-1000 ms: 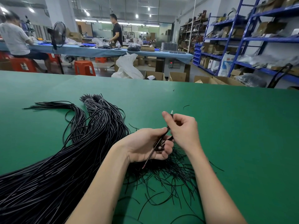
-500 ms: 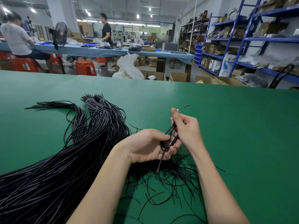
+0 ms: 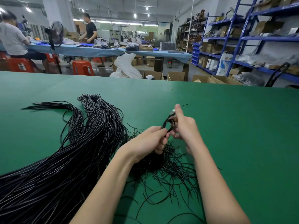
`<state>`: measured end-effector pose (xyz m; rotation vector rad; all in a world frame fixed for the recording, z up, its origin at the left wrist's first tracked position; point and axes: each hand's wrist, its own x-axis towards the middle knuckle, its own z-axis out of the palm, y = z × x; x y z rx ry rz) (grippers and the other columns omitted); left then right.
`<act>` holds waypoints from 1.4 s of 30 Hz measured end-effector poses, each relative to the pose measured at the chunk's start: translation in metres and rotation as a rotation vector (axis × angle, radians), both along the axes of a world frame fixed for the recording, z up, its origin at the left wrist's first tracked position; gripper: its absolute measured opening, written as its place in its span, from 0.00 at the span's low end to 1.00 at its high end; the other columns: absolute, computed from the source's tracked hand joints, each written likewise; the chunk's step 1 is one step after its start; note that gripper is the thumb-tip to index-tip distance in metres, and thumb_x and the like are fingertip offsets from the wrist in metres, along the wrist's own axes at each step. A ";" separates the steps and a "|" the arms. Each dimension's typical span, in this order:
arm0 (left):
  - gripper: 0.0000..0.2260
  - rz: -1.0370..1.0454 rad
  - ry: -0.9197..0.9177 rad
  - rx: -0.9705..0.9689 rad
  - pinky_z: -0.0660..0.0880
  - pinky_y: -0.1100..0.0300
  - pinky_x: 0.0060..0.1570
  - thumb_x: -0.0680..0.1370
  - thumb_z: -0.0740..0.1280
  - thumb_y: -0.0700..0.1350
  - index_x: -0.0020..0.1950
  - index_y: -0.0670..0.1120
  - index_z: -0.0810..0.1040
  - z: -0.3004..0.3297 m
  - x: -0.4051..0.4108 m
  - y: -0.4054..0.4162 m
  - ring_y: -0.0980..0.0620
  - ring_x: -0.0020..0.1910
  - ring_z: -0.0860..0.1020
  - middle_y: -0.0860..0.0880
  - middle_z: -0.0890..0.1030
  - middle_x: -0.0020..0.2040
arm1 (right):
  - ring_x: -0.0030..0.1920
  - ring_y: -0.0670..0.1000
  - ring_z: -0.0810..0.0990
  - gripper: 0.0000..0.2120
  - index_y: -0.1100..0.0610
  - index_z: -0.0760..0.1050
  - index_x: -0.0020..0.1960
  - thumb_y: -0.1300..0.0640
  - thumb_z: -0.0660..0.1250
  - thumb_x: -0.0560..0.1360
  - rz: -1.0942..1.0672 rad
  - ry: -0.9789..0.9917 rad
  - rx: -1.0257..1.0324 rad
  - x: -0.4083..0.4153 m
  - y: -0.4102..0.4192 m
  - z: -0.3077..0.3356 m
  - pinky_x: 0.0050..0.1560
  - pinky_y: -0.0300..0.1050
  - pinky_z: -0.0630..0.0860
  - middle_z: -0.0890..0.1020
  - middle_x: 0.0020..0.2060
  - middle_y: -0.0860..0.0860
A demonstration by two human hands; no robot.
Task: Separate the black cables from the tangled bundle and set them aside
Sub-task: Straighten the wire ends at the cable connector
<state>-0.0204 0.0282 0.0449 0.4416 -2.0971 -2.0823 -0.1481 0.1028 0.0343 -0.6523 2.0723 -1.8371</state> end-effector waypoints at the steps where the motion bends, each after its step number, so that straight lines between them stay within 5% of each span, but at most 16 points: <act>1: 0.14 0.058 0.003 0.051 0.59 0.64 0.27 0.86 0.53 0.43 0.42 0.47 0.68 -0.001 0.000 -0.003 0.56 0.26 0.61 0.54 0.67 0.29 | 0.25 0.48 0.74 0.29 0.56 0.79 0.38 0.34 0.57 0.81 0.043 -0.012 0.049 -0.003 0.005 0.000 0.27 0.38 0.70 0.78 0.29 0.48; 6: 0.17 0.238 -0.016 0.346 0.56 0.63 0.23 0.85 0.48 0.49 0.40 0.46 0.67 -0.005 -0.004 -0.023 0.55 0.24 0.55 0.53 0.60 0.28 | 0.40 0.38 0.80 0.09 0.42 0.85 0.48 0.41 0.77 0.70 0.465 0.341 0.594 -0.004 0.022 -0.015 0.44 0.35 0.74 0.85 0.43 0.41; 11: 0.14 0.321 0.102 0.430 0.56 0.64 0.24 0.84 0.49 0.44 0.42 0.46 0.68 -0.009 -0.003 -0.029 0.56 0.25 0.56 0.53 0.61 0.28 | 0.42 0.38 0.82 0.04 0.40 0.86 0.40 0.46 0.80 0.69 0.419 0.451 0.661 0.002 0.012 -0.015 0.48 0.39 0.78 0.86 0.36 0.40; 15: 0.11 0.309 0.230 0.496 0.57 0.66 0.25 0.86 0.52 0.43 0.46 0.44 0.69 -0.006 0.001 -0.032 0.57 0.27 0.58 0.53 0.62 0.32 | 0.36 0.33 0.79 0.05 0.39 0.85 0.37 0.47 0.79 0.70 0.455 0.408 0.598 -0.003 0.024 -0.005 0.40 0.32 0.70 0.85 0.35 0.37; 19: 0.11 0.315 0.292 0.541 0.58 0.67 0.24 0.87 0.52 0.42 0.46 0.44 0.68 -0.007 0.002 -0.032 0.57 0.28 0.59 0.53 0.63 0.32 | 0.37 0.42 0.83 0.03 0.48 0.86 0.41 0.51 0.78 0.73 0.459 0.305 0.485 -0.006 0.034 0.007 0.42 0.43 0.80 0.87 0.37 0.46; 22: 0.12 0.325 0.291 0.480 0.59 0.66 0.24 0.87 0.52 0.42 0.45 0.45 0.67 -0.009 0.000 -0.031 0.57 0.28 0.59 0.53 0.63 0.31 | 0.40 0.50 0.86 0.01 0.56 0.85 0.46 0.59 0.76 0.76 0.346 0.160 0.189 -0.004 0.040 0.018 0.38 0.40 0.82 0.88 0.38 0.53; 25: 0.11 0.326 0.266 0.317 0.61 0.66 0.25 0.87 0.51 0.42 0.45 0.46 0.66 -0.014 -0.004 -0.028 0.57 0.27 0.60 0.55 0.63 0.30 | 0.37 0.48 0.87 0.01 0.61 0.83 0.46 0.65 0.74 0.76 0.095 -0.010 -0.273 0.002 0.035 0.030 0.35 0.36 0.80 0.88 0.37 0.53; 28: 0.12 0.345 0.233 0.066 0.65 0.67 0.25 0.87 0.50 0.44 0.45 0.47 0.66 -0.019 -0.009 -0.022 0.59 0.25 0.63 0.58 0.65 0.26 | 0.37 0.49 0.87 0.04 0.63 0.81 0.47 0.69 0.74 0.74 0.137 -0.172 -0.489 0.019 0.018 0.035 0.37 0.36 0.81 0.87 0.36 0.55; 32: 0.13 0.332 0.245 -0.065 0.65 0.69 0.26 0.87 0.50 0.44 0.44 0.47 0.65 -0.020 -0.011 -0.015 0.61 0.24 0.65 0.59 0.67 0.24 | 0.39 0.52 0.88 0.06 0.63 0.79 0.46 0.72 0.72 0.74 0.246 -0.223 -0.512 0.037 0.000 0.026 0.39 0.37 0.82 0.86 0.36 0.57; 38: 0.12 0.372 0.235 -0.111 0.64 0.66 0.26 0.86 0.51 0.44 0.46 0.46 0.68 -0.018 -0.010 -0.018 0.60 0.24 0.64 0.58 0.67 0.27 | 0.36 0.51 0.87 0.05 0.61 0.81 0.44 0.68 0.74 0.74 0.198 0.000 -0.237 0.023 0.005 0.017 0.40 0.40 0.83 0.86 0.34 0.56; 42: 0.08 0.367 0.174 -0.115 0.61 0.61 0.26 0.77 0.54 0.49 0.43 0.48 0.67 -0.017 -0.011 -0.023 0.57 0.23 0.63 0.58 0.66 0.25 | 0.36 0.53 0.87 0.05 0.59 0.82 0.42 0.67 0.76 0.73 0.165 0.060 -0.148 0.019 0.008 0.018 0.46 0.47 0.85 0.86 0.34 0.56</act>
